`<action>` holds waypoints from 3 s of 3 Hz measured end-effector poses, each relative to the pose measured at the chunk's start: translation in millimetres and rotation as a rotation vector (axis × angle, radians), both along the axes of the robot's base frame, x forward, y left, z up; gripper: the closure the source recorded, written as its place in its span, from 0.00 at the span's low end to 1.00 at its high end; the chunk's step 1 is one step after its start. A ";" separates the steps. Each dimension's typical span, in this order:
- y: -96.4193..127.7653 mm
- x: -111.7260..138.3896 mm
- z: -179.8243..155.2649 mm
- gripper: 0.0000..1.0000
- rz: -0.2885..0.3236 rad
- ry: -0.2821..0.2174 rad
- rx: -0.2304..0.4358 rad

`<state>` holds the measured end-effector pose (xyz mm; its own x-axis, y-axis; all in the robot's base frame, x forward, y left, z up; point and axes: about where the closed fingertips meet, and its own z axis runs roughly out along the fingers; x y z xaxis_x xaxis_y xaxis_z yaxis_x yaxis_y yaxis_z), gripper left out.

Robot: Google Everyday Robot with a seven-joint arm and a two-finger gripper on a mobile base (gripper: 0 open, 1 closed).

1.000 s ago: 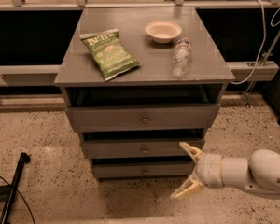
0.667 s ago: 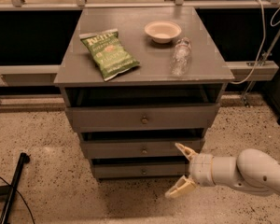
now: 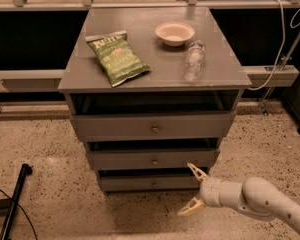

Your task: Open bottom drawer

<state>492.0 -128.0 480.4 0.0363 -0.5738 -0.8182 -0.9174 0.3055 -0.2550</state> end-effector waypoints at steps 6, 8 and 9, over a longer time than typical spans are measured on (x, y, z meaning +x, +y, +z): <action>-45.1 44.0 -84.1 0.00 0.052 -0.038 -0.495; -71.5 46.6 -133.5 0.00 0.136 -0.062 -0.366; -91.6 51.4 -162.4 0.00 0.162 -0.052 -0.396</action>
Offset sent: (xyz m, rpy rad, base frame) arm 0.0355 -0.0325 -0.0700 -0.4801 0.0324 -0.0651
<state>543.4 -219.6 318.0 0.1872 -0.8267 -0.5307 -0.9282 0.0280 -0.3710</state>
